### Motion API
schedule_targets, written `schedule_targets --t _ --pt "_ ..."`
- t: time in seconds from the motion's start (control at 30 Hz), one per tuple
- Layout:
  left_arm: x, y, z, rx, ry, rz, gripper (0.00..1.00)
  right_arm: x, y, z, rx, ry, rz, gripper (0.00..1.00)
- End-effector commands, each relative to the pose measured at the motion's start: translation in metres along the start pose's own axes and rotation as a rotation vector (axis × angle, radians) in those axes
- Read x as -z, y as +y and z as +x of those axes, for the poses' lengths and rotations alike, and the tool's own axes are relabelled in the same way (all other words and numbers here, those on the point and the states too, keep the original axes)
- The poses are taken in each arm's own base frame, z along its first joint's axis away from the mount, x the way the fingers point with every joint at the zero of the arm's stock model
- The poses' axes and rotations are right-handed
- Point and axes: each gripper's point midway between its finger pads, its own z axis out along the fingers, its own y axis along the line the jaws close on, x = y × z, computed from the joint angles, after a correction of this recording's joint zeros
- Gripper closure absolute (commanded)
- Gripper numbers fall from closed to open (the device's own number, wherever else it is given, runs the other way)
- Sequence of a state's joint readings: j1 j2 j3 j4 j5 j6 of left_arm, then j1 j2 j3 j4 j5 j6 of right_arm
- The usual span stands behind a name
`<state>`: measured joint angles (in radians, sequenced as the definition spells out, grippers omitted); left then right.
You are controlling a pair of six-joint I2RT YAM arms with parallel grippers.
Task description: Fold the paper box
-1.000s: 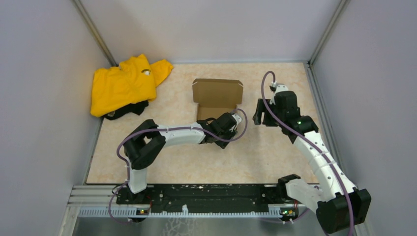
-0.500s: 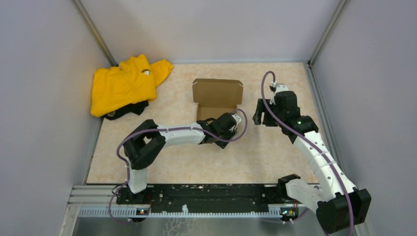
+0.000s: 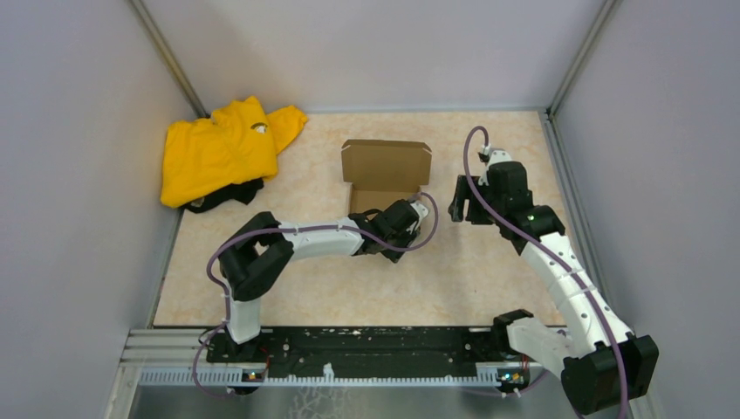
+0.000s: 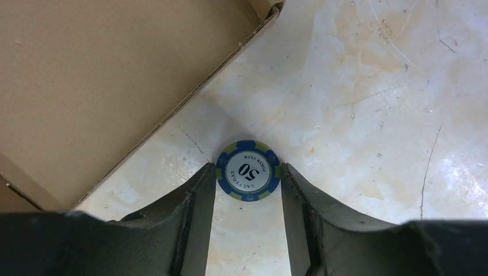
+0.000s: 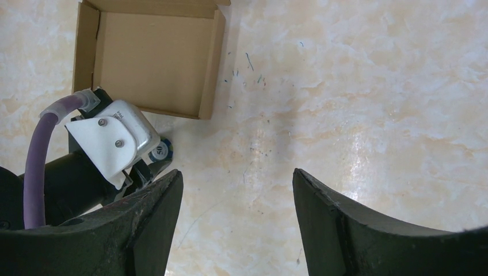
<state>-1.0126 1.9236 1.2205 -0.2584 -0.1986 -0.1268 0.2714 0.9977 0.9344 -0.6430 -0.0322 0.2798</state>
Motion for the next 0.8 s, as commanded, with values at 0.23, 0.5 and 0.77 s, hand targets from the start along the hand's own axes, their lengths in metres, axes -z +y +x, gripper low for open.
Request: schedule_targets --t 0.23,0.5,0.77 --pt "0.006 0.019 0.01 -0.022 0.04 -0.054 0.49 0.003 0.003 -0.018 0.007 -0.06 -0.017 0.31" --pt "0.013 0.018 0.0 -0.012 0.013 -0.043 0.49 0.003 0.004 -0.018 0.006 -0.059 -0.02 0.31" --pt "0.016 0.017 -0.008 -0.008 -0.004 -0.034 0.49 0.002 0.004 -0.016 0.005 -0.058 -0.022 0.31"
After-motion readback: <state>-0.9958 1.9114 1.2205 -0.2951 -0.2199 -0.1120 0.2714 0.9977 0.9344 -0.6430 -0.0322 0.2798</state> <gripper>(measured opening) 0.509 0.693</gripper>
